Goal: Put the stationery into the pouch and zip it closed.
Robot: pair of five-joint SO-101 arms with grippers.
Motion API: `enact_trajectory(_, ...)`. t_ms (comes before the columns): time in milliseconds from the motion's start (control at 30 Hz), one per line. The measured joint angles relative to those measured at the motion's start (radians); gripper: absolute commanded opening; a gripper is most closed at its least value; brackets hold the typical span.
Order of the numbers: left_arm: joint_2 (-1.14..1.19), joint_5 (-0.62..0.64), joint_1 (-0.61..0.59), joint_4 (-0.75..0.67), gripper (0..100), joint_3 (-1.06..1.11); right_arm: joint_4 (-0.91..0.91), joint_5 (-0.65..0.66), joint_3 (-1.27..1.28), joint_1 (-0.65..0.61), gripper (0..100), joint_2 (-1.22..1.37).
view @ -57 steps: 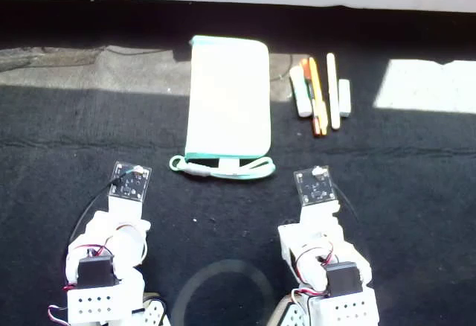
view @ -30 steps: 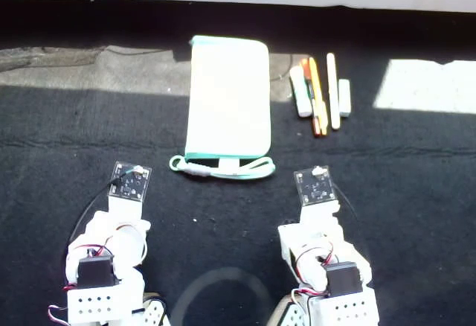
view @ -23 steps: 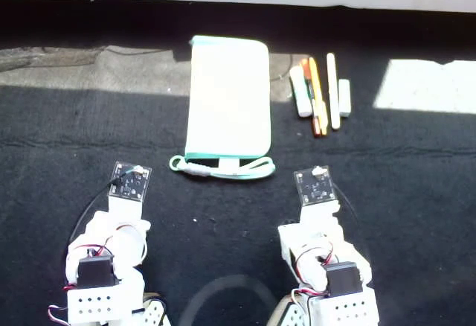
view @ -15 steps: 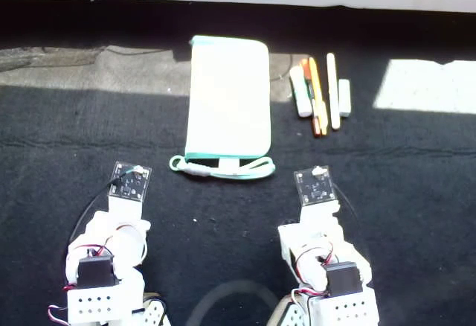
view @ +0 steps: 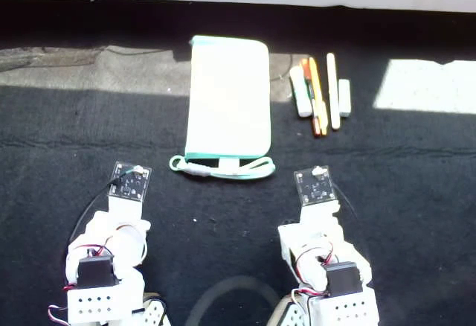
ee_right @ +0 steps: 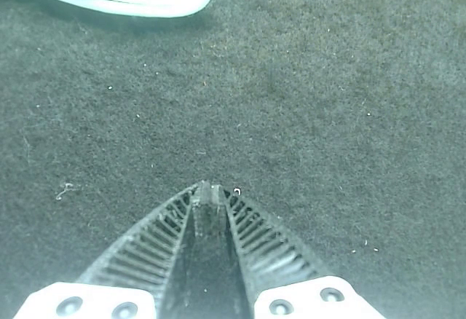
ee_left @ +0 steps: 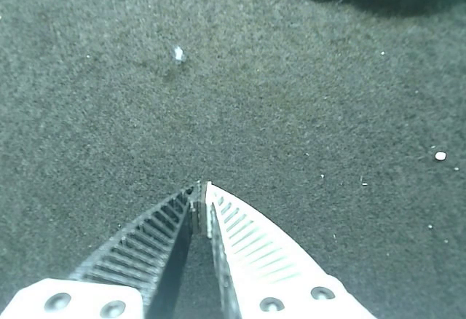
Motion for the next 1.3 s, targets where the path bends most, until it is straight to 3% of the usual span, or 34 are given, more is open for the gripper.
enact_trajectory(400, 0.003, 0.002, 0.000, -0.015, 1, 0.000, 0.000, 0.000, 0.000, 0.000, 0.9, 0.000)
enact_trajectory(633, 0.003, 0.002, -0.092, -0.428, 1, 0.000, 0.000, 0.000, 0.000, -0.006, 0.9, 0.000)
enact_trajectory(767, 0.005, 0.003, -0.101, -0.525, 11, 0.000, -0.002, 0.000, 0.000, -0.006, 0.9, 0.000)
enact_trajectory(933, 0.005, 0.003, -0.044, -0.503, 28, 0.000, -0.049, 0.002, 0.000, -0.006, 1.0, 0.000)
enact_trajectory(1133, 0.006, 0.002, 0.061, -0.304, 23, -0.046, -0.100, 0.072, -0.187, -0.028, 1.0, 0.000)
enact_trajectory(1300, 0.006, 0.002, 0.063, -0.238, 22, -0.330, -0.103, 0.077, -0.476, -0.091, 1.0, 0.064)
